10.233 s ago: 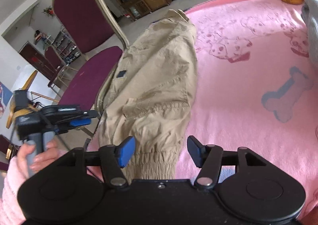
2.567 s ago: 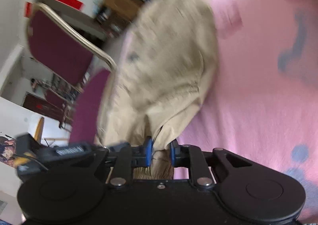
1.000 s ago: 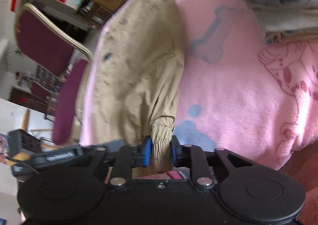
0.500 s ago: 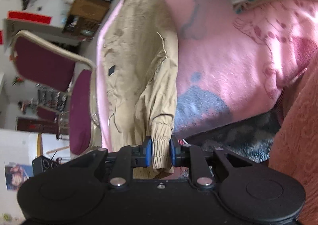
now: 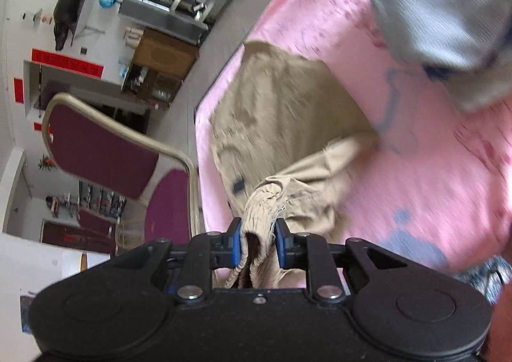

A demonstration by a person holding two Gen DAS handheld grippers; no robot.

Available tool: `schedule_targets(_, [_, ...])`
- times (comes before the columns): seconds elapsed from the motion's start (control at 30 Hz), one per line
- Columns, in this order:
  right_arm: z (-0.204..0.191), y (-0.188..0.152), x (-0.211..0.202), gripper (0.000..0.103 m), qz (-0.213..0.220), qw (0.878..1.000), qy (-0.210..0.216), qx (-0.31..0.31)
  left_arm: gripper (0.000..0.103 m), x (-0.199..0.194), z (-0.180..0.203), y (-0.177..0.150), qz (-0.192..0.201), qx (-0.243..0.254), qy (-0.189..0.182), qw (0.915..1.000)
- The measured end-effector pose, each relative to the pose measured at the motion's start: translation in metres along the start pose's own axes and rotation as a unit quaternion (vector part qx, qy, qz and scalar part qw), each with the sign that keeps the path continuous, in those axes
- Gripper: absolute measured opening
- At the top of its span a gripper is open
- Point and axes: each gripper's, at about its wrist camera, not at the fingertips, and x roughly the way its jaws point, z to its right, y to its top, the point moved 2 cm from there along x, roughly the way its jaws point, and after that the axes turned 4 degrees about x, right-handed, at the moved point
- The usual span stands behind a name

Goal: Fold clothes
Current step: 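Lift the cuffs with both grippers and fold them onto the waistband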

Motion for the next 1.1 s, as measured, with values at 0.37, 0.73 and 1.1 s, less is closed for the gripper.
schedule_targets(0.37, [-0.046,0.077,0.047,0.046,0.062,0.993,-0.037,-0.092,0.047,-0.023,-0.021,0.013,0.053,0.131,0.101,0.9848])
schedule_targets(0.73, [-0.025,0.065,0.109,0.051,-0.042,0.956,-0.064,-0.284,0.049,0.059,-0.051,-0.009,-0.039,0.132,0.170,0.9759])
schedule_targets(1.1, [-0.014,0.037,0.185,0.033,-0.087,0.901,-0.084,-0.416,0.034,0.093,-0.039,-0.016,-0.014,0.200,0.196,0.9599])
